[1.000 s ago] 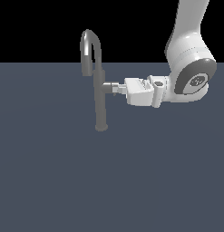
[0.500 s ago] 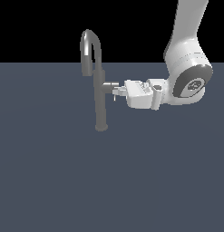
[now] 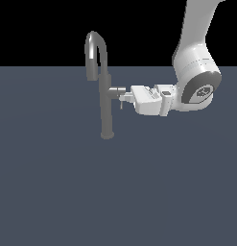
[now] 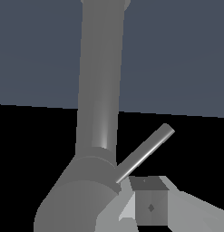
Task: Turn on the faucet by rotating a designated handle.
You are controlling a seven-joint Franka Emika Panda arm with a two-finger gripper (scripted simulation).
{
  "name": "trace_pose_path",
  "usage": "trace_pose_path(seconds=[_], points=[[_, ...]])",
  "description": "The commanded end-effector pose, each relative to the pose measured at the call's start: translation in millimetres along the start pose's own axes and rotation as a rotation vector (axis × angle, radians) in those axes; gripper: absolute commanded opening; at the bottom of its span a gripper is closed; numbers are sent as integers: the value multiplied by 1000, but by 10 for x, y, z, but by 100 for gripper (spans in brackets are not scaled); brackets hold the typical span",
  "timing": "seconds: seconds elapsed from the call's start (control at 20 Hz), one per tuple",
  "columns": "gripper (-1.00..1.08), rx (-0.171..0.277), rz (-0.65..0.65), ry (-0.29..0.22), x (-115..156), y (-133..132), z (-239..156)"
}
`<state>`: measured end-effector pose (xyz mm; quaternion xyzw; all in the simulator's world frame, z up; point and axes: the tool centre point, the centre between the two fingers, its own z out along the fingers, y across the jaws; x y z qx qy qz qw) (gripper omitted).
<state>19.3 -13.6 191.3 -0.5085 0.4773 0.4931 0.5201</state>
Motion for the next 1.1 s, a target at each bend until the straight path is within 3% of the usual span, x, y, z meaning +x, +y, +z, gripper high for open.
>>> trace_pose_path(seconds=[0.0,0.05,1.05], points=[[-100,57,58,28,524,-98,-9],[-100,-2,2,-2,10,1,0],[-100,57,62,29,594,-419,-29]])
